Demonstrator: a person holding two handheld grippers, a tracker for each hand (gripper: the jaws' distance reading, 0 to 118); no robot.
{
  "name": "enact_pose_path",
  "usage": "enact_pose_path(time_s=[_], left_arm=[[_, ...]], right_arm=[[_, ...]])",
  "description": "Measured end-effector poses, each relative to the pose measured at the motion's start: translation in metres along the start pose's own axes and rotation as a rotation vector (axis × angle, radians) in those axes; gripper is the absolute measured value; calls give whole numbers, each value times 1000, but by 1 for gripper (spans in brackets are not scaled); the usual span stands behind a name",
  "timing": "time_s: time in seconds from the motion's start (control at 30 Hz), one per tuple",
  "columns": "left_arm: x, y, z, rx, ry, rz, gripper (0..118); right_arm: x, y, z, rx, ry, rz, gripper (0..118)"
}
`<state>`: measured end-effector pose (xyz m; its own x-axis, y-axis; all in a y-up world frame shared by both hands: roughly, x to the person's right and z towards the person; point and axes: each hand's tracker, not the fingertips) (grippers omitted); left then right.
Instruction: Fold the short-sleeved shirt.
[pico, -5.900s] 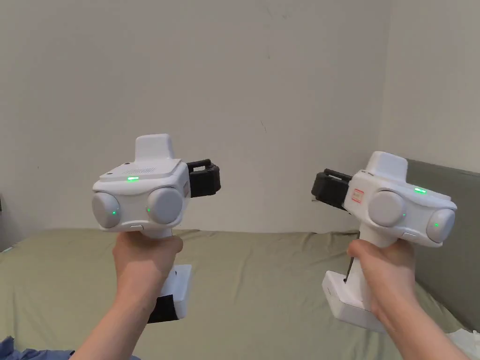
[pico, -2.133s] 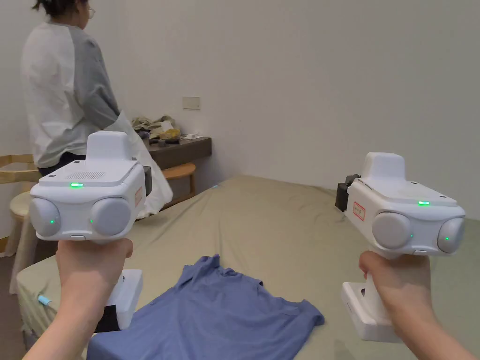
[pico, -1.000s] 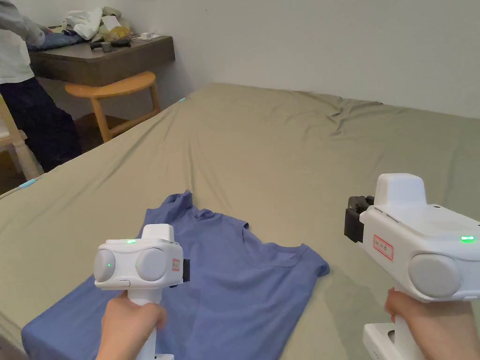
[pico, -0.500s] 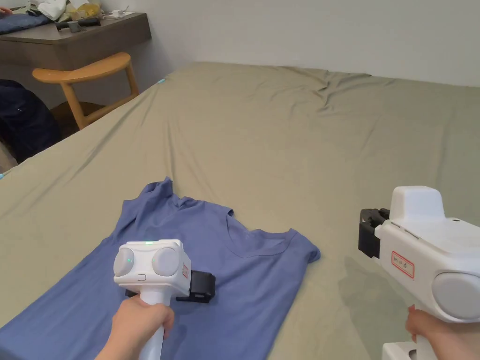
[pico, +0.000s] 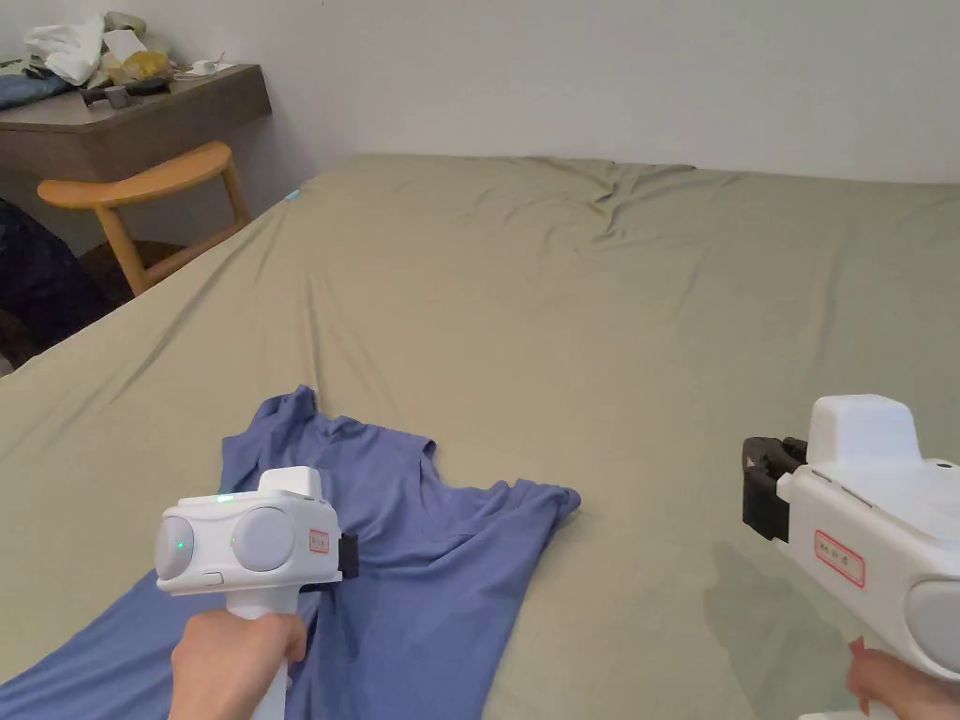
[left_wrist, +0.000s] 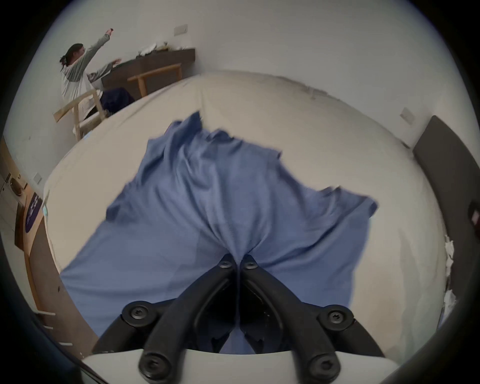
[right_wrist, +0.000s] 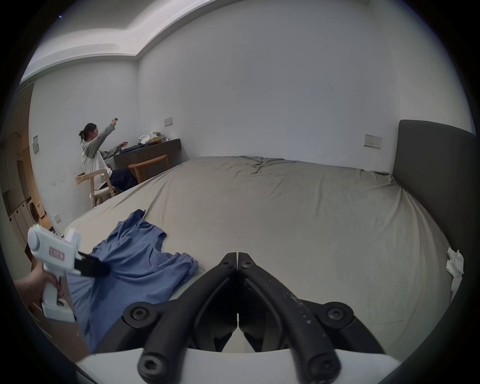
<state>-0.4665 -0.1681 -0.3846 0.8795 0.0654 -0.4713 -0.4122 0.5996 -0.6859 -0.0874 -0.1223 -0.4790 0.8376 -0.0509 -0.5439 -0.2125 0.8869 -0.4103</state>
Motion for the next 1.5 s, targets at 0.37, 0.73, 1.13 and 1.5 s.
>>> enact_pose_path(time_s=[0.37, 0.73, 1.13, 1.5], left_arm=[[239, 5, 91, 155, -415, -263, 0], [496, -146, 169, -11, -884, -581, 0], [529, -234, 132, -153, -747, -719, 0], [399, -143, 136, -91, -838, -295, 113]], right_arm=[[120, -11, 144, 96, -237, -125, 1], [253, -49, 321, 140, -624, -182, 1], [268, -86, 353, 119, -651, -242, 1], [249, -69, 352, 174, -608, -217, 1]])
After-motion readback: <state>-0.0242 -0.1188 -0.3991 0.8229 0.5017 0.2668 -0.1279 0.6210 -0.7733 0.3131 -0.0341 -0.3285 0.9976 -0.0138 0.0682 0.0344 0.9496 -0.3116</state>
